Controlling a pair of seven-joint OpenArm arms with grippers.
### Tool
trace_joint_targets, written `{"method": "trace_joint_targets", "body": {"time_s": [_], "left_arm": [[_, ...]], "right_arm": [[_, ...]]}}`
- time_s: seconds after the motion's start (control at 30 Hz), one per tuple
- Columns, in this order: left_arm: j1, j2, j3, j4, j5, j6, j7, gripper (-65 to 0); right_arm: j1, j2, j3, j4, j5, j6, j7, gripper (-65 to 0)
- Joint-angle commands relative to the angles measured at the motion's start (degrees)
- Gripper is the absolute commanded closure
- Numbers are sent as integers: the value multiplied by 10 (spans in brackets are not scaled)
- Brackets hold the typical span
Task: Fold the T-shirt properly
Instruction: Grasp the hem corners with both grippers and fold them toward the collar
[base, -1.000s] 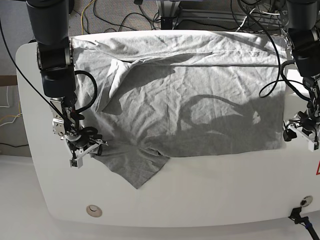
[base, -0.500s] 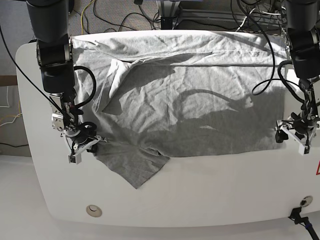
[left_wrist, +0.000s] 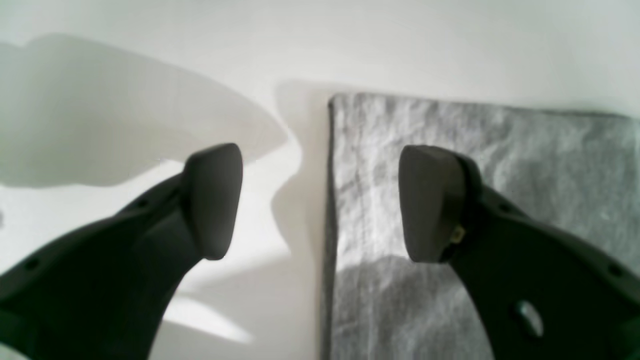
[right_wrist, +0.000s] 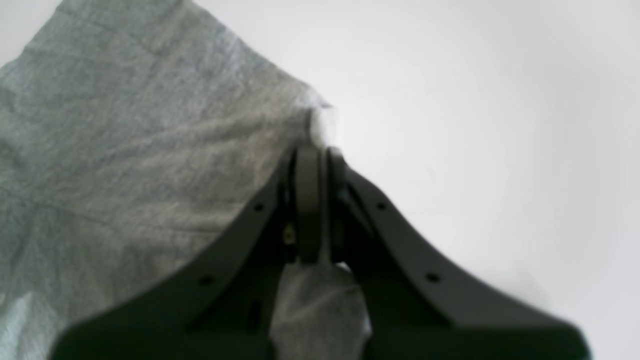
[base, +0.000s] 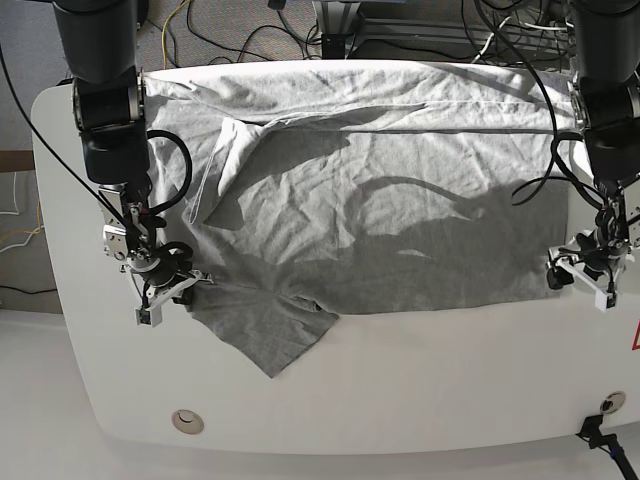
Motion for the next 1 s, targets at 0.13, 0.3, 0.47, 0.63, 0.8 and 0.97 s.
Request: {"method": "trace_joint_targets", "body": {"time_s": [0.13, 0.3, 0.47, 0.63, 0.8, 0.97], "left_arm": [[-18, 16, 27, 9, -7, 12, -10, -461], [-14, 20, 25, 9, -8, 23, -11, -461], [-14, 27, 26, 9, -8, 22, -11, -458], [-14, 27, 27, 9, -8, 22, -12, -233], [-14, 27, 27, 9, -8, 22, -13, -112], [-14, 27, 26, 11, -8, 22, -13, -42]], "right_arm": [[6, 4, 1, 1, -6, -4, -25, 0], [6, 5, 3, 1, -6, -4, -23, 0], [6, 5, 3, 1, -6, -4, -14, 0], [6, 6, 3, 1, -6, -4, -13, 0], [6, 6, 3, 1, -6, -4, -13, 0], [6, 6, 3, 1, -6, -4, -13, 0]]}}
